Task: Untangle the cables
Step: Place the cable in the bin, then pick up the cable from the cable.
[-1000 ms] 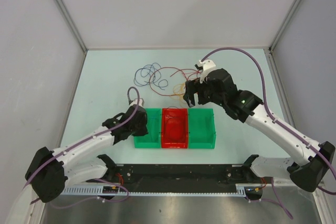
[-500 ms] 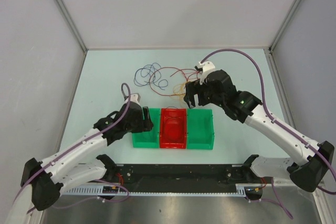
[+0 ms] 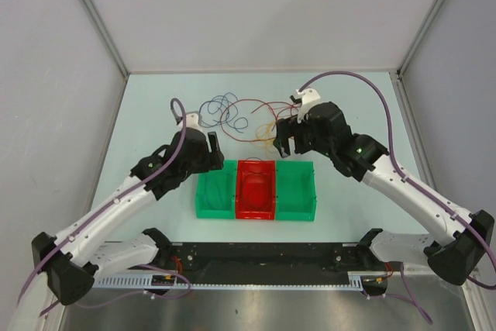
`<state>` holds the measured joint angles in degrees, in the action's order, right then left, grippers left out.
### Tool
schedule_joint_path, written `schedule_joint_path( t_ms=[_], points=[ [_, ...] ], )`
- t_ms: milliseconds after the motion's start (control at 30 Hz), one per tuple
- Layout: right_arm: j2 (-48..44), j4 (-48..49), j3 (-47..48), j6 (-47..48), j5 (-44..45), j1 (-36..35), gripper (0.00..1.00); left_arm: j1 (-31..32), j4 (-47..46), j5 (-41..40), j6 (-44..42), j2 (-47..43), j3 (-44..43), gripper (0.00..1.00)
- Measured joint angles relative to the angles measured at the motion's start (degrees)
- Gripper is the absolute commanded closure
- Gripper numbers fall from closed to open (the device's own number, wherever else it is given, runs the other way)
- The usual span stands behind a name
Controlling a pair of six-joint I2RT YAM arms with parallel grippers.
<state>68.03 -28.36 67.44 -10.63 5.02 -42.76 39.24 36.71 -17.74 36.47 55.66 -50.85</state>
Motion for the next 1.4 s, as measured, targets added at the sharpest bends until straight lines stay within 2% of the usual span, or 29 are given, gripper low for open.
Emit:
schedule_joint_path(
  t_ms=[133, 167, 300, 367, 433, 667, 767, 800, 867, 1100, 1167, 1267, 1400],
  points=[
    [-0.8, 0.7, -1.6, 0.2, 0.2, 1.2, 0.1, -2.4, -0.9, -0.5, -1.8, 4.2, -3.3, 0.19],
    [-1.0, 0.8, -2.3, 0.2, 0.5, 1.5, 0.09, -3.2, -1.5, -0.6, -2.3, 5.2, -4.1, 0.12],
    [-2.0, 0.8, -5.0, -1.6, 2.5, 3.1, 0.07, -6.2, -3.7, -1.2, -4.2, 9.2, -6.4, 0.01],
    [-2.5, 0.9, -6.4, -3.3, 3.3, 4.4, 0.0, -8.0, -4.7, -1.1, -4.6, 11.6, -7.8, 0.01],
    [-3.3, 0.9, -8.5, -5.5, 3.8, 5.7, 0.0, -10.1, -5.9, -0.9, -5.0, 14.8, -9.6, 0.0],
    [-3.7, 0.6, -13.9, -10.9, 4.7, 8.5, 0.0, -14.3, -8.8, 1.2, -5.0, 27.3, -17.7, 0.03],
    [-3.9, 0.5, -15.7, -12.5, 4.2, 9.8, 0.0, -14.7, -9.5, 1.5, -5.0, 32.8, -23.9, 0.04],
    [-4.2, 0.7, -16.2, -12.8, 3.8, 10.1, 0.02, -14.7, -9.7, 1.5, -5.0, 34.6, -24.9, 0.04],
    [-4.8, 0.8, -17.1, -13.2, 3.5, 10.7, 0.12, -15.1, -9.4, 1.5, -5.1, 38.6, -29.2, 0.05],
    [-5.9, 2.8, -18.9, -12.9, 1.0, 11.3, 0.0, -18.1, -10.0, 1.6, -6.6, 53.0, -43.0, 0.09],
    [-5.8, 3.6, -19.6, -12.7, -0.5, 11.3, 0.0, -19.6, -10.2, 2.9, -6.6, 56.5, -45.6, 0.09],
    [-5.3, 4.7, -21.1, -12.1, -2.4, 11.3, 0.0, -21.9, -10.8, 5.3, -5.7, 59.3, -46.1, 0.13],
    [-4.0, 5.3, -22.1, -11.6, -4.6, 11.4, 0.0, -25.4, -13.9, 10.5, 0.5, 61.0, -44.9, 0.18]
  ],
)
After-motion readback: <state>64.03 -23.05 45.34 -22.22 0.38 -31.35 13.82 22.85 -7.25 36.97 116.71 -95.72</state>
